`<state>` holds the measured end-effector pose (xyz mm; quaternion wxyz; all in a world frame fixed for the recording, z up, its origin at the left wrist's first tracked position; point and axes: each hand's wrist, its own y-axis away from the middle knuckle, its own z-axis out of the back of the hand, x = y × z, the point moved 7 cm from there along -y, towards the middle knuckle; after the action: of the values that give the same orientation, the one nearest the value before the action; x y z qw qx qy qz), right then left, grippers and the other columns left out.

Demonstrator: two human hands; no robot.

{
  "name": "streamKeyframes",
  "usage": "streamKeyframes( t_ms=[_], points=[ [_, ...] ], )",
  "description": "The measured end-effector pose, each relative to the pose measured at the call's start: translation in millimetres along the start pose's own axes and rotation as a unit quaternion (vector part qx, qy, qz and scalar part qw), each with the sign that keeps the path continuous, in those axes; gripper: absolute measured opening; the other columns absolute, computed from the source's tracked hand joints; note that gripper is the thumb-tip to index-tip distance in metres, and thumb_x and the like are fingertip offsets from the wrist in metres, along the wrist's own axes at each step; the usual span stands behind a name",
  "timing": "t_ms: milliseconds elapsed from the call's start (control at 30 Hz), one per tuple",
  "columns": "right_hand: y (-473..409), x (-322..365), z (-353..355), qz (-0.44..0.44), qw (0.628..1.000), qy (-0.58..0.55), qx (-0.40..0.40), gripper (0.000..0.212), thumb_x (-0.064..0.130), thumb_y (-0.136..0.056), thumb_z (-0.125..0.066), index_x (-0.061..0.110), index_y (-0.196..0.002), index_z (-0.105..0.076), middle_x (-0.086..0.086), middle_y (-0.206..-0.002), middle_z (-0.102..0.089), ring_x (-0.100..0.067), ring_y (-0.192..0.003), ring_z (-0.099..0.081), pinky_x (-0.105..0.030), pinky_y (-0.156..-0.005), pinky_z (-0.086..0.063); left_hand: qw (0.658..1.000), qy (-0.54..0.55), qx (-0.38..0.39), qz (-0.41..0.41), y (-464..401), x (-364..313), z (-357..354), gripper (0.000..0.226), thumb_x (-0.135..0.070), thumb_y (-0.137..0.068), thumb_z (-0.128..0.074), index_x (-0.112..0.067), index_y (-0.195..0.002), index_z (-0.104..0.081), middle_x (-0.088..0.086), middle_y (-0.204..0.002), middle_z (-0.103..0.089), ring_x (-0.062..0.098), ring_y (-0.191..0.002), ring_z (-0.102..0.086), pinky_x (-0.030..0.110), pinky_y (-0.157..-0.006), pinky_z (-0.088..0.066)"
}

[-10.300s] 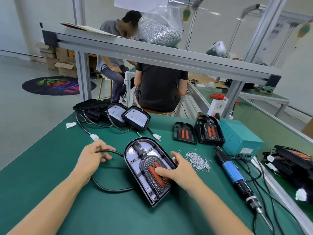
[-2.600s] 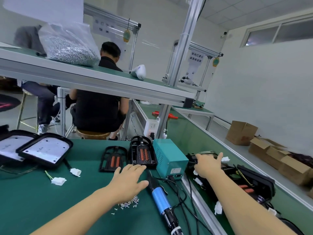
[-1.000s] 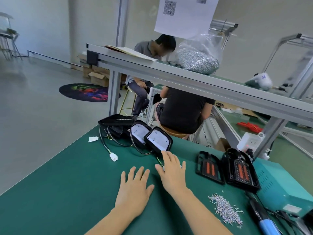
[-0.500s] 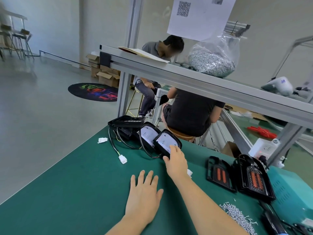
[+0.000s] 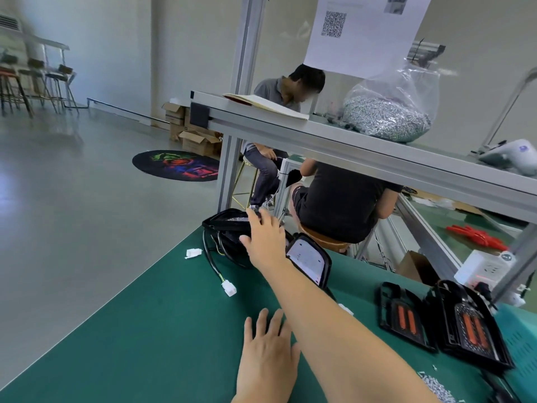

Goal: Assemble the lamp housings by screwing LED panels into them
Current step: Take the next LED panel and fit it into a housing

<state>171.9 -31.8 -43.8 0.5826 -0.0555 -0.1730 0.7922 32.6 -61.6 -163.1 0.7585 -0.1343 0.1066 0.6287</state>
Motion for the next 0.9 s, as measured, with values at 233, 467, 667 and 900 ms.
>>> streamKeyframes(
  t_ms=[233,467,667,900],
  points=[
    [-11,-8,1,-0.054,0.998,0.009,0.018,0.029,0.005,-0.098,-0.050,0.010,-0.126,-0.048,-0.011,-0.139,-0.042,-0.033,-0.103,-0.058,-0.034,-0.069,-0.037,1.000,0.014,-0.012,-0.004,3,0,8,0.054,-0.035,-0.100,-0.022,-0.025,-0.151,-0.013,-0.007,-0.157,-0.013,0.017,-0.146,0.002,0.045,-0.117,0.005],
    [0,-5,14,-0.009,0.999,-0.017,-0.047,0.010,-0.001,-0.097,-0.047,0.008,-0.097,-0.049,-0.015,-0.112,-0.056,-0.033,-0.081,-0.054,-0.031,-0.063,-0.029,1.000,-0.014,-0.019,-0.002,3,1,5,0.052,-0.035,-0.101,-0.020,-0.024,-0.151,-0.016,-0.004,-0.156,-0.017,0.023,-0.146,-0.002,0.047,-0.117,0.001],
    [12,-11,34,0.014,0.986,-0.095,-0.135,0.008,0.003,-0.097,-0.052,0.000,-0.104,-0.056,-0.014,-0.109,-0.057,-0.032,-0.084,-0.058,-0.030,-0.065,-0.033,0.996,0.004,-0.084,0.001,5,4,9,0.047,-0.037,-0.101,-0.021,-0.026,-0.146,-0.026,-0.008,-0.154,-0.021,0.017,-0.143,-0.010,0.042,-0.117,-0.005],
    [69,-32,59,0.025,0.933,-0.269,-0.236,0.007,-0.005,-0.089,-0.059,-0.001,-0.094,-0.062,-0.007,-0.101,-0.063,-0.020,-0.086,-0.056,-0.027,-0.077,-0.044,0.876,0.436,-0.190,0.077,12,36,38,0.031,-0.006,-0.096,-0.046,-0.024,-0.120,-0.056,-0.007,-0.128,-0.054,-0.003,-0.111,-0.048,0.009,-0.099,-0.030]
  ],
)
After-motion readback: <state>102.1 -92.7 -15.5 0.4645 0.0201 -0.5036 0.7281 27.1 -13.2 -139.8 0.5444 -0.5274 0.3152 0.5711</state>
